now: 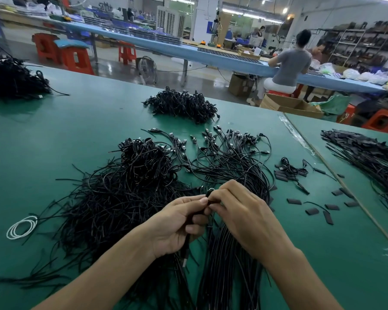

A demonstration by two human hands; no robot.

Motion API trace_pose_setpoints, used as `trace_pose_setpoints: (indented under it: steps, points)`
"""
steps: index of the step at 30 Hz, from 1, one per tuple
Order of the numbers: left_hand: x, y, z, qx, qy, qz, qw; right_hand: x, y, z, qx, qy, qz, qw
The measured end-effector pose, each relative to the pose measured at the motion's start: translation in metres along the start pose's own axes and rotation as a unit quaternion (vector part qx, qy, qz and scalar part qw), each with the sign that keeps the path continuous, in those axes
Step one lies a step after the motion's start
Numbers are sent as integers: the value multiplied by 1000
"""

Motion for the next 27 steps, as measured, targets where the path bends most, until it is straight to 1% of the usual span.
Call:
trace_pose_setpoints:
  steps: [4,8,13,19,21,23,25,27]
  points:
    - [-2,-1,-2,-5,-14,14,1000,2,-2,1,-29,7,24,999]
    - [-2,0,-5,-26,-24,19,999,3,-1,2,-53,1,3,999]
    - [-2,-1,-8,-43,-51,3,998,2,4,0,-13,-6,-45,999]
    - [-3,1,-10,-41,-59,-12,997,8,3,3,-35,22,-26,999]
    - [-3,2,-11,-30,-56,-30,998,7,5,1,-2,26,-58,998]
    - [-2,4,-12,-19,-52,-64,996,6,9,-2,68,19,-124,990]
    - [-1,6,-13,-16,-45,-100,994,3,14,-5,163,-1,-198,967]
    - [-1,7,-16,10,-25,-116,993,3,21,-7,252,-26,-257,932]
Point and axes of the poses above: each hand's wrist, its own x-axis towards the middle knuckle, its own z-axis out of the back of the hand, y = z × x, the point moved 1 cm from there along x, towards the middle knuckle, and after that the axes turned 14 degrees about -x, right-handed, at the moved point
